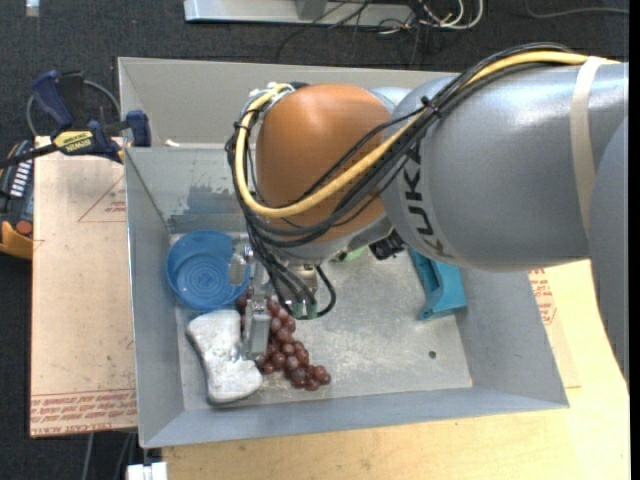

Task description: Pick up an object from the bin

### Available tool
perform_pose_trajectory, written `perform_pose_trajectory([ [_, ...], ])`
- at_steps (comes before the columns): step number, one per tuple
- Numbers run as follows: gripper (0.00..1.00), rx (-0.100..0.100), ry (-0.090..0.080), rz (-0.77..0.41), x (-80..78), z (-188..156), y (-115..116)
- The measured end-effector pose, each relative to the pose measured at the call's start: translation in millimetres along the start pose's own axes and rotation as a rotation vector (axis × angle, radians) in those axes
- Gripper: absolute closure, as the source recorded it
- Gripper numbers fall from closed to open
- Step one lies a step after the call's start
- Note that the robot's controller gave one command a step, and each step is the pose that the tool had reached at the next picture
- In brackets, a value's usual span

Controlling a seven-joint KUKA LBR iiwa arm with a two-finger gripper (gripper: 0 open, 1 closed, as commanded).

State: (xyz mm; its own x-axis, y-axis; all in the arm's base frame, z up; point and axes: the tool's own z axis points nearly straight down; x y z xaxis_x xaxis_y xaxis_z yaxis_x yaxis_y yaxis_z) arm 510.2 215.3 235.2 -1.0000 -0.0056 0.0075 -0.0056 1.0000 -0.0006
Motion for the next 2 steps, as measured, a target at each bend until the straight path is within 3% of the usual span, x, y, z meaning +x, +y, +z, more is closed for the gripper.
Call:
perform_pose_trajectory([
  [1,0.00,-0.002,-0.008,0.006,-1.9,-5,-2],
  [2,0.00,-0.004,-0.009,0.115,8.5,137,-15],
])
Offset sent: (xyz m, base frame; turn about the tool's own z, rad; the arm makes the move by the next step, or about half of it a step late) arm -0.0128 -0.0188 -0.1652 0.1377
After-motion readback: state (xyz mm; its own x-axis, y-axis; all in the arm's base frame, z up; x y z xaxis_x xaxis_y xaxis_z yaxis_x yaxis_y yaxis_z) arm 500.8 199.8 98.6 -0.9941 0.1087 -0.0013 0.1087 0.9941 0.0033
